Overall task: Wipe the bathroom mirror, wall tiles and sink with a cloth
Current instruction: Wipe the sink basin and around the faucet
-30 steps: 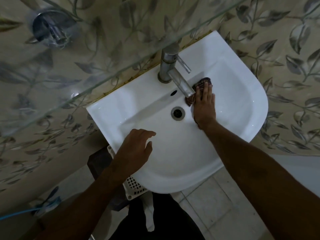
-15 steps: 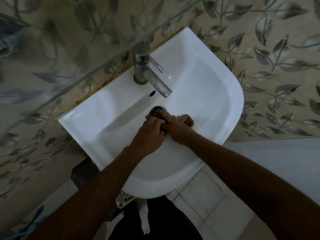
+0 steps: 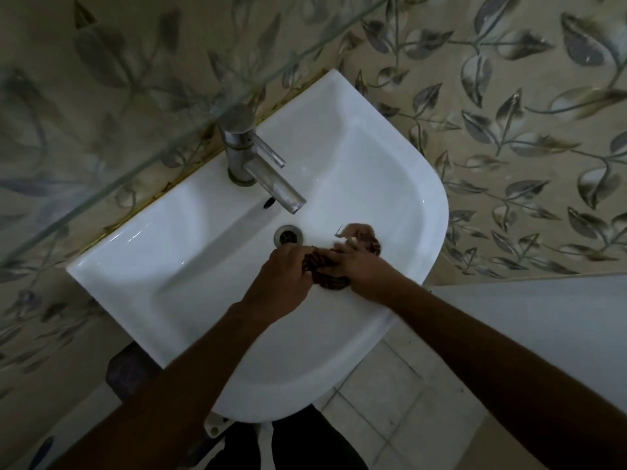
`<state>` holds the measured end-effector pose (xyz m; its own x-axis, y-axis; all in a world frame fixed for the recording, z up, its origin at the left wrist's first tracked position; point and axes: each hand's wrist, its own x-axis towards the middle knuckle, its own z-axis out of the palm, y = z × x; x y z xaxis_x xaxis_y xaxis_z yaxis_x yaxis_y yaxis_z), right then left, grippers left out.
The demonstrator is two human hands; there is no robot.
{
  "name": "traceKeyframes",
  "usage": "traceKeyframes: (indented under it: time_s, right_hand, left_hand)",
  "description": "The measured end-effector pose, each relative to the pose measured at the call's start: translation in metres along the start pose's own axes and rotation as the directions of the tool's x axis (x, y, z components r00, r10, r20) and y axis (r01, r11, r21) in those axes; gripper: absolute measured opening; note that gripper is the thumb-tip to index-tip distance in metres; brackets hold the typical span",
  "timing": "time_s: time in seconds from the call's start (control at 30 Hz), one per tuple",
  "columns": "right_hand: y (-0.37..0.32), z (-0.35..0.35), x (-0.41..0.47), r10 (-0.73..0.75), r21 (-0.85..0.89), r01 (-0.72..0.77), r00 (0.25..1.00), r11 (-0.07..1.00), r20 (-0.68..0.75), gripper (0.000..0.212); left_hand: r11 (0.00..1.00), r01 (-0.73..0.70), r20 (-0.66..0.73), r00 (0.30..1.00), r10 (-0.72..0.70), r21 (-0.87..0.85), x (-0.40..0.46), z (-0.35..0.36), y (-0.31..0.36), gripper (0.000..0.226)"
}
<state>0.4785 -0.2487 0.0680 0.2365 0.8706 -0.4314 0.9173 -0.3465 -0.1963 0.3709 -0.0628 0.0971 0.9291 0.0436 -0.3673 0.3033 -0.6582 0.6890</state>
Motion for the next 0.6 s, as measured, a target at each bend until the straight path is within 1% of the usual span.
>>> traceKeyframes:
  time_s: [0.03, 0.07, 0.13, 0.2, 0.23, 0.3, 0.33, 0.37, 0.4, 0.43, 0.47, 0.5, 0.53, 0.57, 0.6]
  right_hand:
    - [0.016, -0.005, -0.003, 0.005, -0.069, -0.007, 1.000, 0.998, -0.030, 0.043]
    - [0.035, -0.010, -0.006, 0.053, -0.097, -0.060, 0.996, 0.994, -0.067, 0.037]
    - [0.067, -0.032, -0.012, 0.178, -0.168, -0.198, 0.976, 0.966, -0.129, 0.038]
    - [0.086, -0.060, -0.016, 0.233, -0.201, -0.277, 0.948, 0.939, -0.217, 0.033]
    - [0.088, -0.072, -0.017, 0.236, -0.208, -0.293, 0.936, 0.933, -0.260, 0.033]
    - [0.086, -0.078, -0.013, 0.267, -0.203, -0.346, 0.904, 0.916, -0.335, 0.042]
    - [0.083, -0.075, -0.009, 0.305, -0.172, -0.393, 0.870, 0.903, -0.387, 0.048]
    - [0.078, -0.067, -0.006, 0.374, -0.092, -0.451, 0.824, 0.888, -0.425, 0.054]
    - [0.074, -0.058, -0.003, 0.462, 0.032, -0.505, 0.761, 0.863, -0.456, 0.060]
    - [0.069, -0.048, -0.001, 0.555, 0.173, -0.542, 0.698, 0.823, -0.453, 0.063]
    - [0.064, -0.040, 0.002, 0.620, 0.285, -0.552, 0.661, 0.784, -0.422, 0.069]
    - [0.057, -0.032, 0.007, 0.655, 0.354, -0.552, 0.662, 0.755, -0.365, 0.081]
    - [0.049, -0.027, 0.014, 0.671, 0.398, -0.552, 0.681, 0.733, -0.293, 0.093]
    - [0.042, -0.023, 0.022, 0.681, 0.440, -0.549, 0.695, 0.710, -0.231, 0.100]
    - [0.035, -0.019, 0.032, 0.673, 0.478, -0.528, 0.713, 0.702, -0.199, 0.101]
  left_hand:
    - [1.000, -0.002, 0.006, 1.000, 0.002, 0.008, 0.001, 0.000, 0.001, 0.048]
    - [1.000, -0.004, 0.015, 1.000, 0.004, 0.014, 0.003, -0.001, 0.002, 0.049]
    - [0.999, -0.020, 0.022, 1.000, 0.020, 0.025, 0.009, -0.001, 0.008, 0.050]
    - [0.999, -0.039, 0.012, 0.999, 0.038, 0.021, 0.020, -0.003, 0.016, 0.051]
    - [0.999, -0.051, 0.004, 0.999, 0.051, 0.019, 0.026, -0.003, 0.020, 0.051]
    - [0.997, -0.075, -0.021, 0.997, 0.076, 0.030, 0.034, -0.004, 0.026, 0.051]
    - [0.997, -0.077, -0.028, 0.997, 0.077, 0.028, 0.036, -0.004, 0.028, 0.051]
    - [0.997, -0.073, -0.034, 0.997, 0.074, 0.023, 0.037, -0.004, 0.029, 0.051]
    - [0.998, -0.067, -0.039, 0.997, 0.068, 0.019, 0.036, -0.004, 0.028, 0.052]
    - [0.998, -0.064, -0.044, 0.997, 0.065, 0.020, 0.035, -0.004, 0.027, 0.054]
    - [0.998, -0.056, -0.037, 0.998, 0.057, 0.020, 0.034, -0.003, 0.026, 0.057]
    - [0.999, -0.043, -0.014, 0.999, 0.043, 0.020, 0.032, -0.002, 0.023, 0.060]
    - [0.999, -0.028, 0.019, 0.999, 0.028, 0.019, 0.031, -0.002, 0.021, 0.062]
    - [1.000, -0.020, 0.051, 0.999, 0.019, 0.019, 0.031, 0.000, 0.018, 0.063]
    - [1.000, -0.015, 0.069, 0.997, 0.013, 0.022, 0.031, 0.001, 0.017, 0.064]
